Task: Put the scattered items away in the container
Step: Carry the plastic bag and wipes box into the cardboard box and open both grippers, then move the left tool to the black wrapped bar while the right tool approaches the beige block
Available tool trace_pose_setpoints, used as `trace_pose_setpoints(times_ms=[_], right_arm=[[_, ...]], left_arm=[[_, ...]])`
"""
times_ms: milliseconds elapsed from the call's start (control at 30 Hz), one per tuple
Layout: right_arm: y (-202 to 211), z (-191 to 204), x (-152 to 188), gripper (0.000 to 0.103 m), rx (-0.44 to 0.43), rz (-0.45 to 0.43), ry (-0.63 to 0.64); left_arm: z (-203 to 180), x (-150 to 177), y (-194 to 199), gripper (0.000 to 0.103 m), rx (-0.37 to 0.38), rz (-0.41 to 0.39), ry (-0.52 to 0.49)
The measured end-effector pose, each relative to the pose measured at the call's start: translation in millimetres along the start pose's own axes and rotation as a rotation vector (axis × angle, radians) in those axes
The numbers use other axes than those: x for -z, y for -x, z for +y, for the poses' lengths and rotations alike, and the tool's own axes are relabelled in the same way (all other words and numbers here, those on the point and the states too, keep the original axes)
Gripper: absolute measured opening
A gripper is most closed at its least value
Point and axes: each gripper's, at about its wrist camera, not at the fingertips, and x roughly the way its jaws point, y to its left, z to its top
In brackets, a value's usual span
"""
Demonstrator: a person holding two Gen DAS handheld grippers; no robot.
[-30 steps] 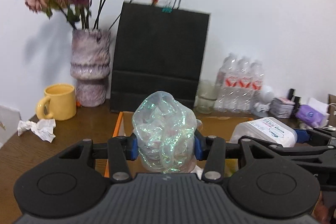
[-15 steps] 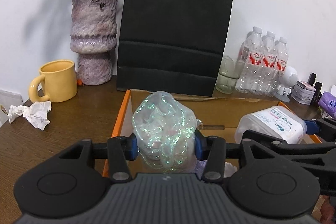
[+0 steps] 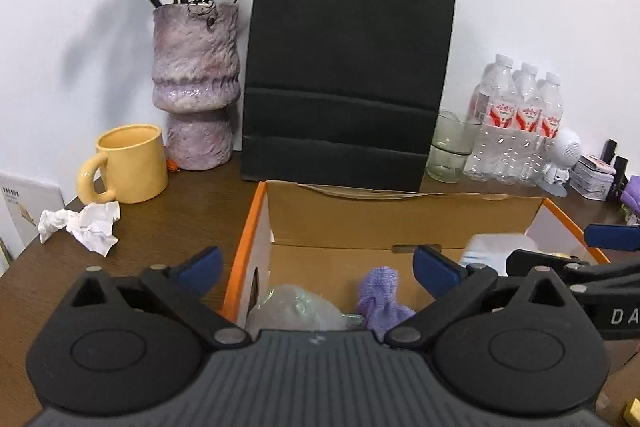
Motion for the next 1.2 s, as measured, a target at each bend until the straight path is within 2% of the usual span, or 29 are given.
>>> trace_pose_setpoints(times_ms=[667,767,967,1200], right_arm=[[5,0,0,0.103,0.002,0.003,0.013],[19,-4,2,0.103,0.002,-0.006,0.013],[73,-14,19,0.103,0.005,-0.064,0.042],[128,-36,57,0.103,0.050,-0.073,0.062]], left_arm=[[-1,-3,11,0.103,-0.001,-0.013,-0.002],[2,-3,24,0.103,0.009,-0.029,0.008],[7,0,67,0.103,0.056,-0.078,0.028],[8,27,112,0.103,0.061,-0.077,-0.014]])
